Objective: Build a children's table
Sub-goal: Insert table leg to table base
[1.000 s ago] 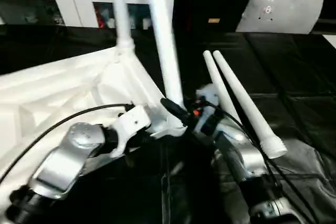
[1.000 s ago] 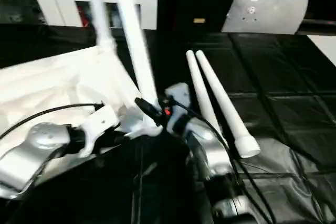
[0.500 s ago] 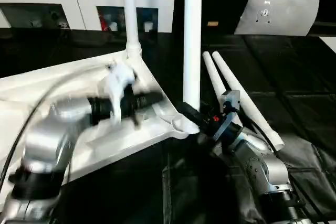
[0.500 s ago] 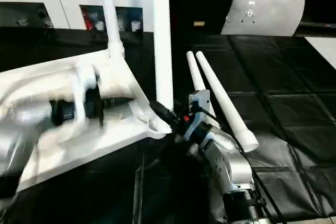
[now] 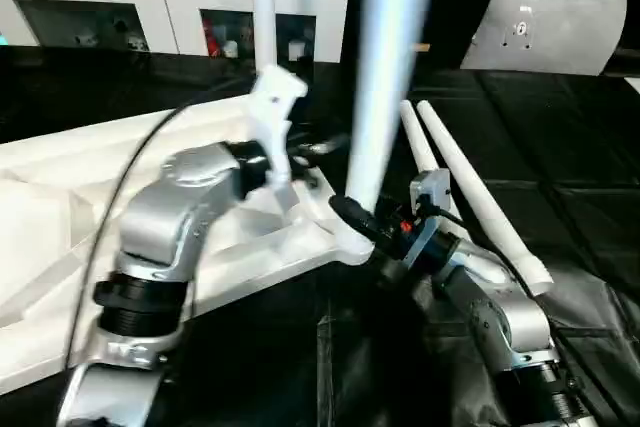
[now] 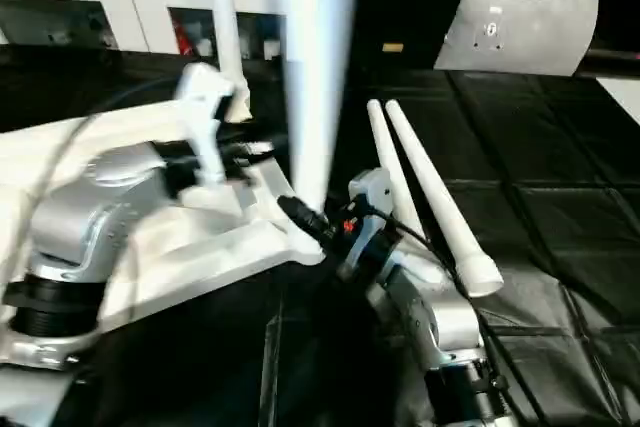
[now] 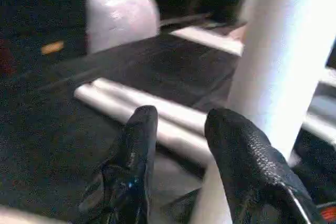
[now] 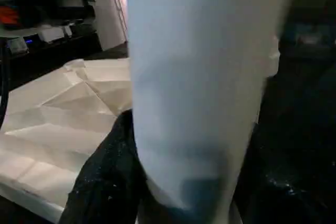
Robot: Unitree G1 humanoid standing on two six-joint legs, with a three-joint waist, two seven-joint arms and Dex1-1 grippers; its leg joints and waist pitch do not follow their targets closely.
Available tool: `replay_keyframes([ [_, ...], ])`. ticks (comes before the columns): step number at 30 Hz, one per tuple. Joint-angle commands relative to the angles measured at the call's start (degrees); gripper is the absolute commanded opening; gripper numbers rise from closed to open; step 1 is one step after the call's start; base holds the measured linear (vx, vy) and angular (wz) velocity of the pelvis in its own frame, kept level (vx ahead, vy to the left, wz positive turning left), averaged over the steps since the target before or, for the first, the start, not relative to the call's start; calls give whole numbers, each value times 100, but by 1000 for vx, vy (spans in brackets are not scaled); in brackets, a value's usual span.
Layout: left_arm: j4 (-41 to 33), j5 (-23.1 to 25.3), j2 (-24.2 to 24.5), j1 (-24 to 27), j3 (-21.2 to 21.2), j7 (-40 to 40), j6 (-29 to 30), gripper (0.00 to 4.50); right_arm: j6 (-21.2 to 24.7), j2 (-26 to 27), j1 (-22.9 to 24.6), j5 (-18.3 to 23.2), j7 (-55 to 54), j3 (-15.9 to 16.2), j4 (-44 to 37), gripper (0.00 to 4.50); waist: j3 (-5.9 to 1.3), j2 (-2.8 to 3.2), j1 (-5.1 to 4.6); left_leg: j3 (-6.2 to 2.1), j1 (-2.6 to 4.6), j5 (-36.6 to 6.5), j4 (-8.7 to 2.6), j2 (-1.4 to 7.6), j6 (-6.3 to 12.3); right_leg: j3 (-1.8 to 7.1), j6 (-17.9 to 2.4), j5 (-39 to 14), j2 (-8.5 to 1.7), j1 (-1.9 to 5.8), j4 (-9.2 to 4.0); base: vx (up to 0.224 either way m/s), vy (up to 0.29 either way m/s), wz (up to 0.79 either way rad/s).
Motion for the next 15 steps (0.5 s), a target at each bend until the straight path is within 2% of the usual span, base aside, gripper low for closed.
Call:
replay_keyframes([
  [1, -411, -359, -68, -152, -202, -297, 91, 188, 95, -41, -102, -83, -80, 52, -105, 190, -479, 78, 19, -29, 63, -516, -340, 228, 197, 246, -1547, 14, -422, 373, -317, 0, 0, 0],
  [3, -490, -432, -74, -165, -249, -372, 157, 188, 133, -67, -131, -109, -117, 65, -137, 190, -474, 76, 23, -21, 70, -590, -341, 225, 139, 246, -1458, -209, -414, 361, -342, 0, 0, 0],
  [5, -527, -285, -16, -139, -404, -362, 168, 188, 167, -67, -195, -153, -134, 66, -127, 190, -464, 47, 21, -22, 64, -629, -349, 226, 96, 241, -1377, -391, -409, 363, -356, 0, 0, 0],
  [9, -371, -12, 106, -73, -437, -195, 64, 188, 186, -58, -247, -158, -151, 57, -109, 190, -472, 54, 14, -26, 62, -658, -344, 216, 31, 243, -1218, -570, -403, 356, -360, 0, 0, 0],
  [10, -332, 49, 185, -51, -428, -162, 36, 188, 197, -60, -254, -161, -160, 55, -109, 190, -474, 52, 17, -23, 58, -639, -340, 213, 30, 244, -1211, -548, -402, 355, -360, 0, 0, 0],
  [11, -299, 134, 413, -2, -444, -194, -13, 214, 234, -78, -264, -181, -191, 48, -104, 190, -474, 44, 22, -27, 58, -600, -344, 214, 31, 239, -1195, -507, -398, 356, -349, 0, 0, 0],
  [15, -272, 270, 951, 243, -376, -312, -7, 239, 401, -185, -322, -271, -358, -17, 33, 190, -468, 73, -8, -25, 68, -605, -346, 201, -37, 232, -1109, -555, -376, 335, -337, 0, 0, 0],
])
